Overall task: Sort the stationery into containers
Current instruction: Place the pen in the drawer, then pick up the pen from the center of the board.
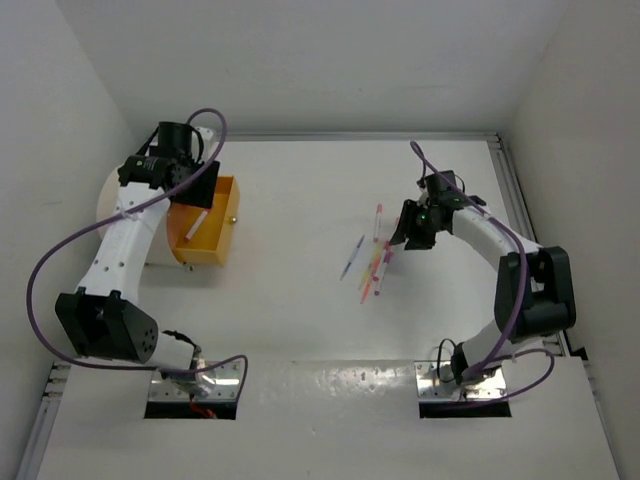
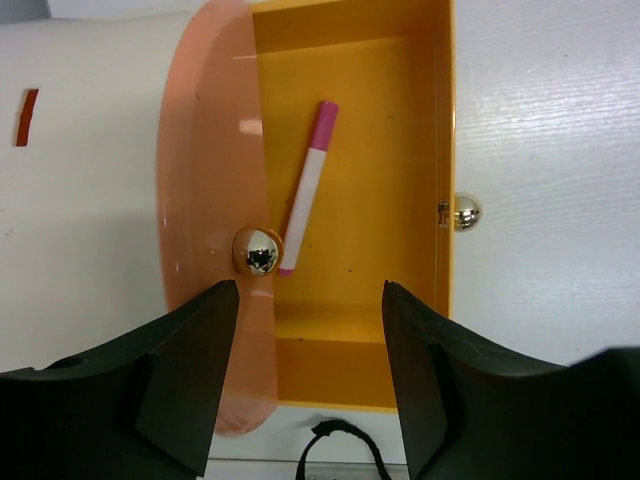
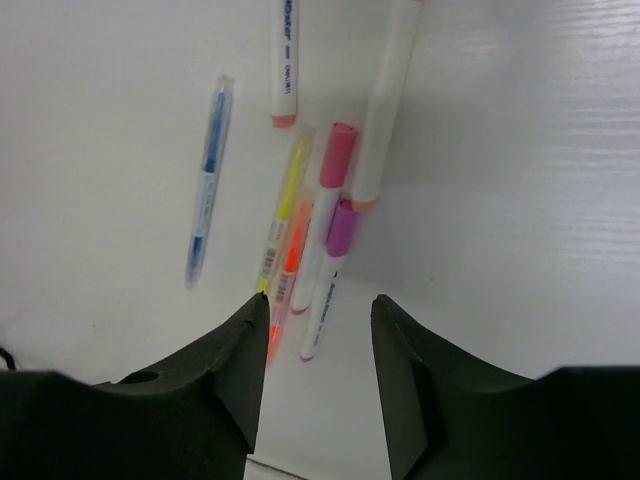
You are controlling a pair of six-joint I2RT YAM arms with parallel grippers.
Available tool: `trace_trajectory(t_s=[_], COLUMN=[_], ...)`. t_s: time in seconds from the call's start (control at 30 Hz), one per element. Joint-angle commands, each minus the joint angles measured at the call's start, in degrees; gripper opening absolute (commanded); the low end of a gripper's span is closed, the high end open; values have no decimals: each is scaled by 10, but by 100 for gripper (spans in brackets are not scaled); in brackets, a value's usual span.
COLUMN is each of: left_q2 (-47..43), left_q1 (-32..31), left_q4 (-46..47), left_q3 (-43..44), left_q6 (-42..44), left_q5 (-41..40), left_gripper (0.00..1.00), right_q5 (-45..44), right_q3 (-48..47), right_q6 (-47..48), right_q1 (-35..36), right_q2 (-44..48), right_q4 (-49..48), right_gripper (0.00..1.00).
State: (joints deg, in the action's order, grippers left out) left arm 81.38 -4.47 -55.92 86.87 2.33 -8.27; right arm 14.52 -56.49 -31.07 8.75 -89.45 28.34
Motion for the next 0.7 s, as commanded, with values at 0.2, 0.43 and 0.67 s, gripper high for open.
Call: trace_trajectory(t_s=[0.2, 0.43, 0.67], left_q2=[-31, -35, -32], left_q1=[9, 11, 11], left_q4=[29, 24, 21], left_q3=[37, 45, 64], left_q6=[-7, -7, -17], left_q5=[54, 61, 76], left_gripper=[67, 68, 80], right_q5=[-131, -229, -259], right_q3=[-119, -181, -208], right_q6=[21, 39, 35], right_q1=[57, 107, 108], right_q2=[-93, -159, -205], right_q4=[-63, -70, -75], right_gripper=[38, 35, 36])
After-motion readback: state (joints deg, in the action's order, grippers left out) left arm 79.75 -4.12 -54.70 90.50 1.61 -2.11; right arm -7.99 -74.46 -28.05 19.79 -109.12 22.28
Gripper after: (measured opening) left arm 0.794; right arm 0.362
